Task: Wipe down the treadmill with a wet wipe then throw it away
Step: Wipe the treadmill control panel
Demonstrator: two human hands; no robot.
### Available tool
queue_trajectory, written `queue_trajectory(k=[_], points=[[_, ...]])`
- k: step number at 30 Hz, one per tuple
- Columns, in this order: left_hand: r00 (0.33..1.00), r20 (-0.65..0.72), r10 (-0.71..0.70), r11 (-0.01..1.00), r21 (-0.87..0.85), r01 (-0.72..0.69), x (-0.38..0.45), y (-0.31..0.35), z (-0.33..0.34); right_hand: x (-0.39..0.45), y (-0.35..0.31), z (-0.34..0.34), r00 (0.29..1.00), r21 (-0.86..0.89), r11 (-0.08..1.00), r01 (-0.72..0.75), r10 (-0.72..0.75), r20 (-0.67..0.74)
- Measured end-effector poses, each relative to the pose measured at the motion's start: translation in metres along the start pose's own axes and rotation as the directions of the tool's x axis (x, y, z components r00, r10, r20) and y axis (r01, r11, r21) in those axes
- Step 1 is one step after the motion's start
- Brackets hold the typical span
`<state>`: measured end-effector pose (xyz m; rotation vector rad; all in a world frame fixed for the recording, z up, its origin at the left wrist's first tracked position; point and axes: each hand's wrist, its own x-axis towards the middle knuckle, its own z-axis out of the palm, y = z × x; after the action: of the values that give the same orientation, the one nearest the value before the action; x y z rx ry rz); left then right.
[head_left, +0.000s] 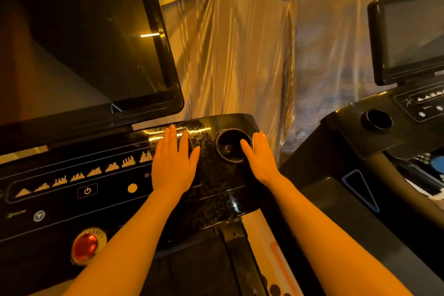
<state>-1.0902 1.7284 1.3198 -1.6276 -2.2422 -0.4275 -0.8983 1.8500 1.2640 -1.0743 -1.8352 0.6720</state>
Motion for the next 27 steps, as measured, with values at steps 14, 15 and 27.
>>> queue_trajectory(k=[14, 15, 27], points=[[1.0, -0.001, -0.014, 0.999, -0.031, 0.014, 0.002, 0.0, 0.0, 0.017, -0.003, -0.007, 0.989, 0.114, 0.988, 0.108, -0.119, 0.093], [1.0, -0.002, -0.013, 0.999, -0.03, 0.013, 0.002, 0.0, 0.0, 0.016, -0.003, -0.009, 0.983, 0.119, 0.986, 0.114, -0.129, 0.132], [1.0, -0.006, -0.021, 0.999, -0.029, 0.021, 0.003, -0.001, 0.003, 0.058, -0.005, -0.016, 0.966, 0.018, 1.0, -0.025, 0.019, 0.258]])
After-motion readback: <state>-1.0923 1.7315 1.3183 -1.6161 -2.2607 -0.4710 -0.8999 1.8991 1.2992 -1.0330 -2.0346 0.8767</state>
